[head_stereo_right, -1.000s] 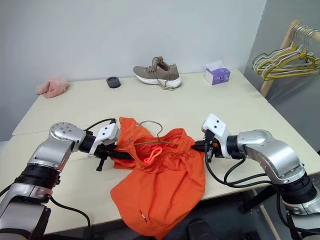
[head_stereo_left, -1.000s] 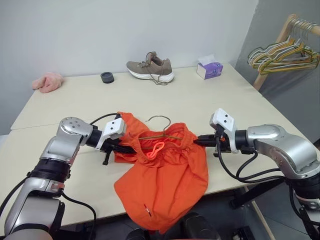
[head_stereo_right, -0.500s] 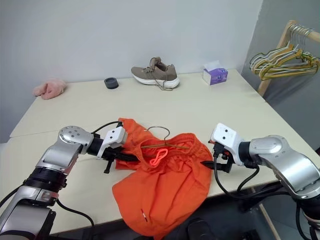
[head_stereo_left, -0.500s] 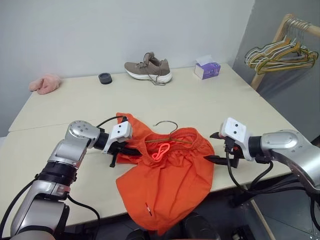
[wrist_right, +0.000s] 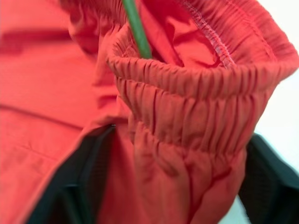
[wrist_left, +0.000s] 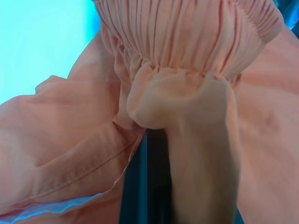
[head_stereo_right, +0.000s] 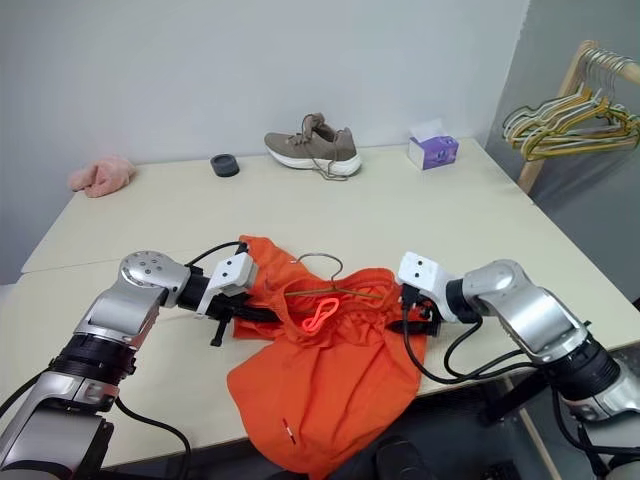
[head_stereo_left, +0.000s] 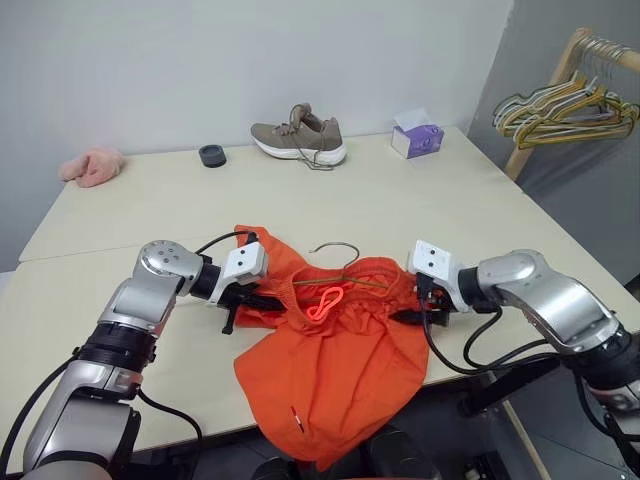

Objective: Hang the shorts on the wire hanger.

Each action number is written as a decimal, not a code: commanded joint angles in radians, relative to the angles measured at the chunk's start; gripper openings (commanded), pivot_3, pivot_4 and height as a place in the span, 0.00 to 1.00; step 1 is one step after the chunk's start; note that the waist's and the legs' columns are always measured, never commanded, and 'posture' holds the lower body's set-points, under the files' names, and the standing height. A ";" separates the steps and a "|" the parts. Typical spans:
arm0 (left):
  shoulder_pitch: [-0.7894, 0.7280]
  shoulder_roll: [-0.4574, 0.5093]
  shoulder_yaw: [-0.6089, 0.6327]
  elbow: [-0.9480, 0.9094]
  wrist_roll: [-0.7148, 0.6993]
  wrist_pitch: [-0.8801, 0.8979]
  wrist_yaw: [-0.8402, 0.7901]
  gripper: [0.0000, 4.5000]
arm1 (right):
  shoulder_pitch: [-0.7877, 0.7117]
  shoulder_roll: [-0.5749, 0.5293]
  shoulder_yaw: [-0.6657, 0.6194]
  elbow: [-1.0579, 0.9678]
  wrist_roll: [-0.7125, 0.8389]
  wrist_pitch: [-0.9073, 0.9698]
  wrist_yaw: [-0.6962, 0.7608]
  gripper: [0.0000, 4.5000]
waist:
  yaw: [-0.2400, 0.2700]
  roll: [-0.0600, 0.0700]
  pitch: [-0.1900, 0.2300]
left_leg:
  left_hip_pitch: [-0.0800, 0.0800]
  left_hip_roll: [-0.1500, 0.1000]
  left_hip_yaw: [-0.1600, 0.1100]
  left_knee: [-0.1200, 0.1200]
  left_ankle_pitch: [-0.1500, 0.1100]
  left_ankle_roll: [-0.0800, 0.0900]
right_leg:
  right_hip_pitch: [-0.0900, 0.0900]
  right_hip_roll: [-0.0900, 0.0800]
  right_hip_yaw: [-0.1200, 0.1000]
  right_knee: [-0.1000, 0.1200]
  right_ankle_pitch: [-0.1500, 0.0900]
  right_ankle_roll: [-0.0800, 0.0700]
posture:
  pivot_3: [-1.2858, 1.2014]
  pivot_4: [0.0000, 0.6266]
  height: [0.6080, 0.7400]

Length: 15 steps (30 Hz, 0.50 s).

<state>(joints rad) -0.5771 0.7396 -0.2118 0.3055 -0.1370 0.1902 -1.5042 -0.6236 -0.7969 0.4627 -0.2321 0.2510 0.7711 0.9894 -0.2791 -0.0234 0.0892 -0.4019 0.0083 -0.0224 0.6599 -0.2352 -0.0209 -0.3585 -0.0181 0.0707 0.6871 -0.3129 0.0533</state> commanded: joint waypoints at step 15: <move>-0.042 -0.027 0.077 -0.020 -0.099 0.140 0.052 0.12 | -0.037 -0.012 -0.053 -0.036 -0.027 -0.038 0.126 0.00 | 0.001 0.000 0.000 | 0.000 0.000 -0.001 0.001 0.000 0.000 | 0.000 0.000 -0.001 0.002 0.000 -0.001 | 0.40 0.03 1.00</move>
<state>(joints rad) -0.5854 0.7052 -0.1848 0.2862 -0.2076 0.3157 -1.4705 -0.6480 -0.7989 0.4533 -0.2303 0.2119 0.7338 1.0989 -0.2784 -0.0235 0.0891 -0.4017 0.0083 -0.0235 0.6607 -0.2351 -0.0210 -0.3585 -0.0182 0.0696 0.6895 -0.3124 0.0526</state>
